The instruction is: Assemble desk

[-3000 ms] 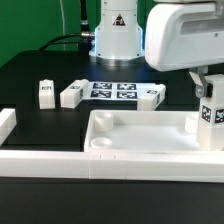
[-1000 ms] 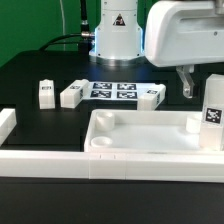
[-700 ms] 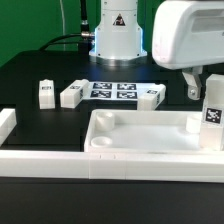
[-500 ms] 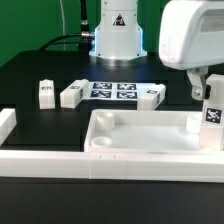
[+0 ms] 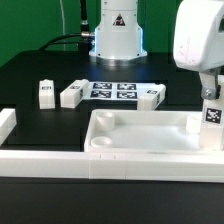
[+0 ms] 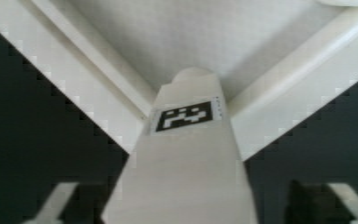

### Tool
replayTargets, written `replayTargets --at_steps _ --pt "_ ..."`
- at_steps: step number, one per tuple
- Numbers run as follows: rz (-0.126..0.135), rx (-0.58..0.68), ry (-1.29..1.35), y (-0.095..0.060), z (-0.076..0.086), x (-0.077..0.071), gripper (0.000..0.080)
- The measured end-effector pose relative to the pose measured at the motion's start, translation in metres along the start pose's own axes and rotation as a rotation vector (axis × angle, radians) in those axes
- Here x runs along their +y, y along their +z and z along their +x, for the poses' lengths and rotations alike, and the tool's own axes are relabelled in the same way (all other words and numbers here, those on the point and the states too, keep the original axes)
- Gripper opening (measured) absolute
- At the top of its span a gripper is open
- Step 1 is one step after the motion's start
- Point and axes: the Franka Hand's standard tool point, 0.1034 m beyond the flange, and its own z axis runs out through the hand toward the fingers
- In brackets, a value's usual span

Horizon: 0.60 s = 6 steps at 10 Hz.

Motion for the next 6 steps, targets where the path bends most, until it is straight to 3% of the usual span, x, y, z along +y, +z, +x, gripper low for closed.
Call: replayTargets --at_steps 1,2,6 --pt "0.000 0.000 0.000 0.0000 0.0001 0.0000 0.0387" --pt "0.000 0.000 0.000 0.0000 0.0001 0.0000 0.0290" --pt "0.012 -0.005 0.041 0.0004 -0.0038 0.0029 0.0290"
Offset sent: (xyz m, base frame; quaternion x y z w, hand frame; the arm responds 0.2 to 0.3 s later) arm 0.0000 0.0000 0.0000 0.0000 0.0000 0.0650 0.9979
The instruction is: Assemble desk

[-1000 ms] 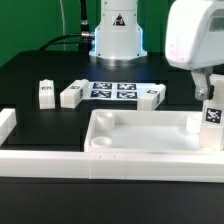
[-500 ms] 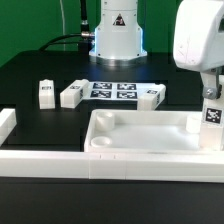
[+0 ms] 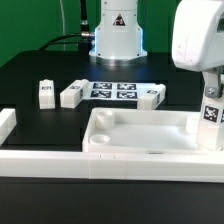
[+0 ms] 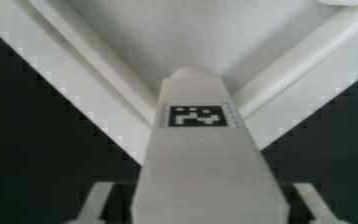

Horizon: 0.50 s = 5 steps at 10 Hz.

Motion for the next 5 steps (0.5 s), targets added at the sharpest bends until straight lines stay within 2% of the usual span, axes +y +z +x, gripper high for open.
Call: replayTargets --at_steps 2,5 --pt "0.004 0.001 0.236 0.0000 0.0004 -0.0008 0.0290" --pt "0.032 0.005 0.542 0.0006 0.0007 -0.0030 0.0290"
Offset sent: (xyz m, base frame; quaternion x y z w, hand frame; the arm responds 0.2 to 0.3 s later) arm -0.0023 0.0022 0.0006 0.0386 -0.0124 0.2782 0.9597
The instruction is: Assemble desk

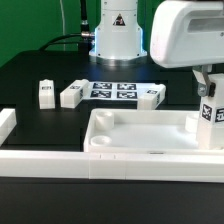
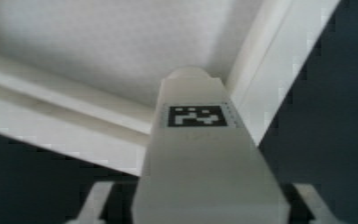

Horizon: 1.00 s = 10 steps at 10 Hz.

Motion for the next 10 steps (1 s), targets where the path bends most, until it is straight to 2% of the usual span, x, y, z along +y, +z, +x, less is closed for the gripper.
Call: replayTargets --at_steps 6,9,10 --pt "0.001 -0.002 0.557 0.001 -0.001 0.003 0.0290" --pt "-0.013 0.001 0.702 0.000 -0.002 0.016 0.0292" --pt "-0.011 0.001 0.757 0.000 -0.002 0.017 0.0345"
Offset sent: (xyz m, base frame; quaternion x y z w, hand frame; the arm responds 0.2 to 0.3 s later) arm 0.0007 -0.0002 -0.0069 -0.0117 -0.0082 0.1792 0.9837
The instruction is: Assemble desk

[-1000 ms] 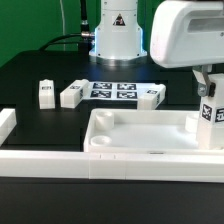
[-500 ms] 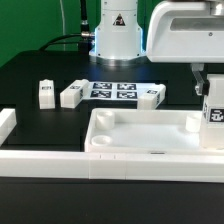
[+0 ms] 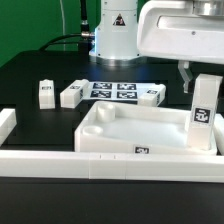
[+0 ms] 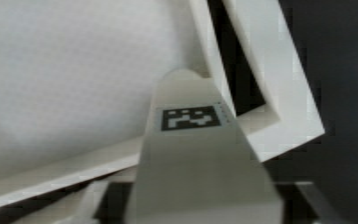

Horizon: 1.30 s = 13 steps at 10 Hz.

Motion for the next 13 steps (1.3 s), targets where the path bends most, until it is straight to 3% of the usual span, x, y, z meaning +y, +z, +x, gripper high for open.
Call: replayTargets --at_steps 1,2,3,4,6,7,9,13 --pt "0.007 -0.006 0.023 0.000 -0.002 -0.002 0.0480" --pt "0.008 -0.006 0.008 0.000 -0.002 -0.003 0.0480" --pt "0.008 -0.006 0.008 0.000 -0.002 -0.003 0.0609" --pt "0.009 -0.005 0.006 -0.001 -0.002 -0.004 0.0641" --pt "0.022 0.004 -0.074 -0.024 -0.013 0.001 0.0647" --pt "0.021 -0.001 -0.101 -0.038 -0.027 0.013 0.0648" --pt "0.022 -0.013 -0.109 -0.042 -0.036 0.025 0.0648" --pt "0.021 -0.015 -0.111 -0.041 -0.036 0.024 0.0648"
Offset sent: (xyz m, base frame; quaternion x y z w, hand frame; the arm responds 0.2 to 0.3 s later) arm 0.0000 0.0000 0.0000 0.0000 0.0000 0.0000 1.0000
